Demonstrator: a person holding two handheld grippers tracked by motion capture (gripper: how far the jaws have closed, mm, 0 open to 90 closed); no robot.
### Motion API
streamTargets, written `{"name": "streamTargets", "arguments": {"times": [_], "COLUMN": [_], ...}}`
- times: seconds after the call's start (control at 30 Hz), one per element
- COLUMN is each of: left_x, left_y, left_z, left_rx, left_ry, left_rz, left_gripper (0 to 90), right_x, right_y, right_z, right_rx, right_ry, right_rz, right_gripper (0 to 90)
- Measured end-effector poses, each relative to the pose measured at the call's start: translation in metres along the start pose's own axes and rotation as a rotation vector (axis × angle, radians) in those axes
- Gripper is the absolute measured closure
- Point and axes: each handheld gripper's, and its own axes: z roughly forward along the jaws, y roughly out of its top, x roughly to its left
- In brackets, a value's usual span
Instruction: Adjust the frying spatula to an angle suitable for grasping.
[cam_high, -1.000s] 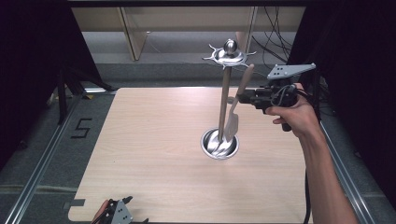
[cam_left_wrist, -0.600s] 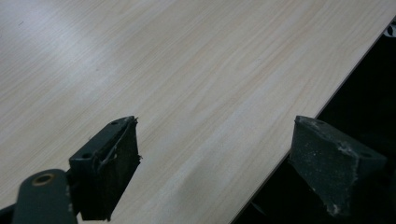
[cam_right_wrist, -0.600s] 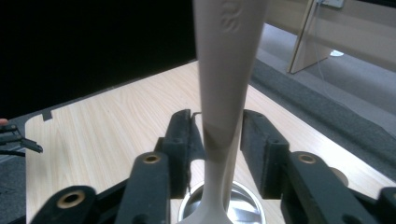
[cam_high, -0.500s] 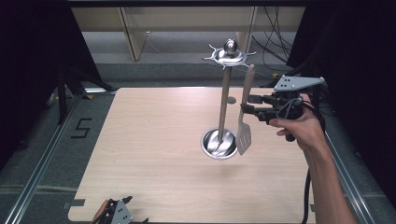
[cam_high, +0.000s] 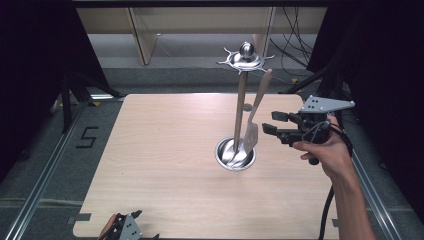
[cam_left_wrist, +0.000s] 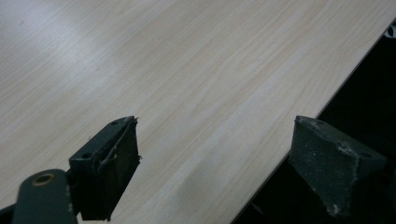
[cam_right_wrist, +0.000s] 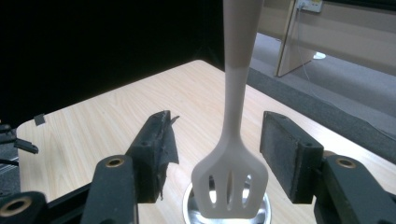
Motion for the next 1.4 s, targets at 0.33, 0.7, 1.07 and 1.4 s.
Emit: {"name": "streamTargets", "arguments": {"times": [0.33, 0.7, 1.07, 1.4], "left_x": [-0.002, 0.002, -0.001, -0.001], "left_y": [-0.001, 0.001, 0.002, 0.002], "left_z": [0.003, 0.003, 0.004, 0.005], "left_rx": [-0.032, -0.029, -0.002, -0.013], "left_ry": [0.011, 0.004, 0.0, 0.005], "left_rz": [-0.041, 0.014, -0.014, -0.037], "left_gripper": [14.9, 14.9, 15.0, 15.0], "right_x": [0.007, 0.003, -0.003, 0.0], "right_y": [-0.03, -0.062, -0.088, -0.099], "right_z": [-0.007, -0.013, -0.008, -0.004], "right_rx": [-0.012, 0.018, 0.058, 0.058], "right_ry": [-0.04, -0.029, -0.04, -0.062], "right_rz": [0.016, 0.053, 0.081, 0.08], "right_gripper": [40.2, 38.1, 37.0, 36.7]}}
